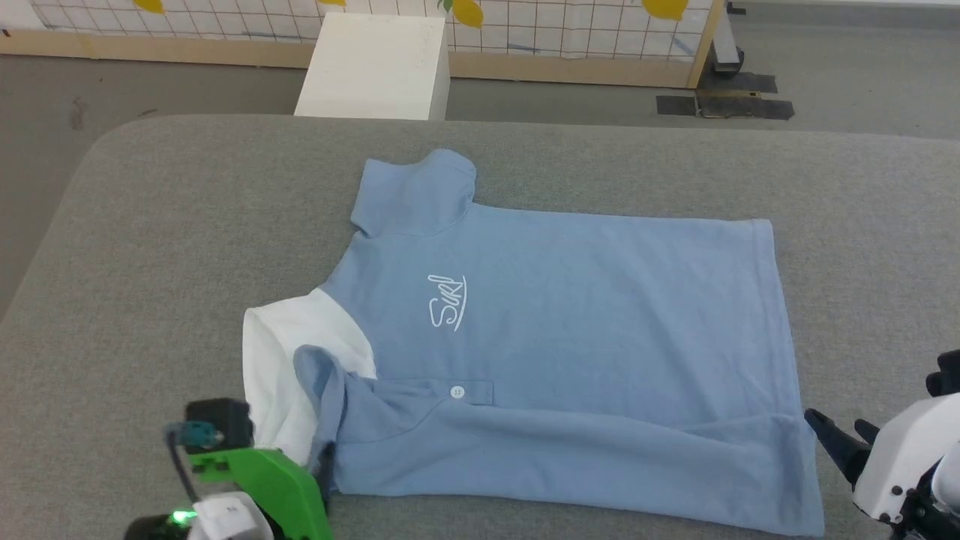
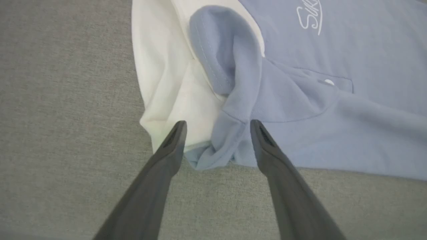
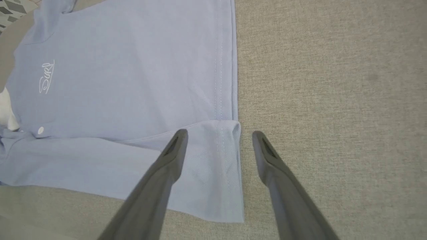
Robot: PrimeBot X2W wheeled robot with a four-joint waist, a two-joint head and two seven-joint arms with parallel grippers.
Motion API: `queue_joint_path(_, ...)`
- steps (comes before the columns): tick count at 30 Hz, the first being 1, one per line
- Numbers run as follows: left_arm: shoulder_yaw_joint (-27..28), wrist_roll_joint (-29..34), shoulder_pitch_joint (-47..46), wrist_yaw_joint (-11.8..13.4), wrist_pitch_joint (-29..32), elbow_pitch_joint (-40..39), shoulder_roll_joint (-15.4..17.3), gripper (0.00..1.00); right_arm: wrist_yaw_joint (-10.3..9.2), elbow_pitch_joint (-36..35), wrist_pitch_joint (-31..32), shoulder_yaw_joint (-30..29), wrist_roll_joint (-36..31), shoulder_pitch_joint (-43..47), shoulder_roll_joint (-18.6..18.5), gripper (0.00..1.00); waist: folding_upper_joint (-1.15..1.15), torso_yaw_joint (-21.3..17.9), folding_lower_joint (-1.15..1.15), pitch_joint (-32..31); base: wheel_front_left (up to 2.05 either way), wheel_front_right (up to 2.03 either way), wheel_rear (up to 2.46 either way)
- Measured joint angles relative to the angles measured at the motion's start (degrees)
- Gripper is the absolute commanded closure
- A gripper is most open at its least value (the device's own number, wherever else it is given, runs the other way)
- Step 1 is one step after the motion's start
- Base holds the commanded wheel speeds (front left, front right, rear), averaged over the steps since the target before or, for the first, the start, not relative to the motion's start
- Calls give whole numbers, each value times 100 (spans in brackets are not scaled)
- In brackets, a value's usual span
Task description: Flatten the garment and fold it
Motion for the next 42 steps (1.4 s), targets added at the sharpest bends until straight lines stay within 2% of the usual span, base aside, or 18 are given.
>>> queue_joint_path(3,-179,-4,115,197,435,-231,23,0,0,-10,7,-75,-29,55,53,0,0,12,0,16,0,0,0)
queue_joint_path(5,-245,-32,149,226,588,-153,45,0,0,-24,23,-76,-44,55,82,0,0,-7,0,38,0,0,0)
queue_joint_path(13,-267,8,-82,155,264,787,-141,0,0,-40,26,-112,-54,53,133,0,0,-120,0,136,0,0,0)
queue_joint_path(18,-265,-68,-334,-12,196,1314,-252,0,0,-63,71,-53,-68,61,145,0,0,-190,0,200,0,0,0)
queue_joint_path(19,-279,-90,-346,-58,196,1361,-266,62,0,-71,83,-22,-97,68,145,0,0,-200,0,205,0,0,0)
queue_joint_path(20,-246,-118,-349,-107,157,1396,-281,100,0,-94,116,57,-182,98,110,0,0,-209,0,208,0,0,0)
queue_joint_path(23,-121,-299,-339,-147,14,1416,-354,100,0,-157,207,409,-531,392,-185,0,0,-208,0,199,0,0,0)
queue_joint_path(29,197,-590,16,-145,-324,910,-470,100,0,-97,10,816,-809,605,-255,0,0,-213,0,199,0,0,0)
queue_joint_path(35,250,-646,219,-82,-343,483,-466,100,-1,494,-331,1066,-1252,559,-408,0,0,-154,0,256,0,0,0)
queue_joint_path(40,248,-647,247,-59,-327,410,-457,100,-1,918,-544,1238,-1261,300,-447,0,0,-101,0,328,0,0,0)
queue_joint_path(41,244,-647,246,-59,-326,410,-457,100,-1,994,-554,1263,-1232,251,-452,5,0,-92,0,337,0,0,0)
queue_joint_path(42,244,-647,246,-59,-326,410,-456,100,-1,1054,-554,1293,-1192,213,-466,64,0,-88,0,342,0,0,0)
